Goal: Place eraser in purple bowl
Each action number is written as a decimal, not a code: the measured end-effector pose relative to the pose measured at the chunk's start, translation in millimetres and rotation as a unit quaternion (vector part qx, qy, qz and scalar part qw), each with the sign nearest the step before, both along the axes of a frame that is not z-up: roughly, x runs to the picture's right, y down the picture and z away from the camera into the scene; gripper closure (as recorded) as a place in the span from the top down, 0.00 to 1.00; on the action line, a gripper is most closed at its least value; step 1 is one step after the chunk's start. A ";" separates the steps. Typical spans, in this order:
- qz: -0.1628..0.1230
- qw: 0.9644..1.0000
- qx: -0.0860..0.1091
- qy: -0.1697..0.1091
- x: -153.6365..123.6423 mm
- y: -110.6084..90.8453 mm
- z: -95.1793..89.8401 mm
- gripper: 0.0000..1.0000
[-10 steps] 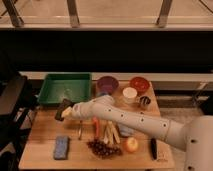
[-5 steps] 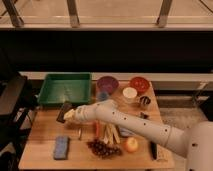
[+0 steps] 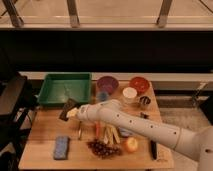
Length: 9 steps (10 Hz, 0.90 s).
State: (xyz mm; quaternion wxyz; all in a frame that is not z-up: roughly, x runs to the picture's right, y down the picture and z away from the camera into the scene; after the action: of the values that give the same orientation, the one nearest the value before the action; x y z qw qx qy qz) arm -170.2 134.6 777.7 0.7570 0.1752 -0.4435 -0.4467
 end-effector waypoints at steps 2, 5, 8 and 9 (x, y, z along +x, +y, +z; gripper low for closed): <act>0.019 1.000 -0.003 0.010 21.9 -3.8 1.9 0.00; 0.046 0.999 -0.001 0.029 55.2 -19.4 -2.4 0.00; 0.073 0.996 -0.007 0.057 87.2 -30.1 -4.2 0.00; 0.086 0.994 -0.012 0.061 98.9 -31.4 -3.2 0.00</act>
State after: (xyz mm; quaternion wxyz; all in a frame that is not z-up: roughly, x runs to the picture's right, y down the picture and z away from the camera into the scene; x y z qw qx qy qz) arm -71.4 103.2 774.5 0.8202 0.1758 -0.3851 -0.3847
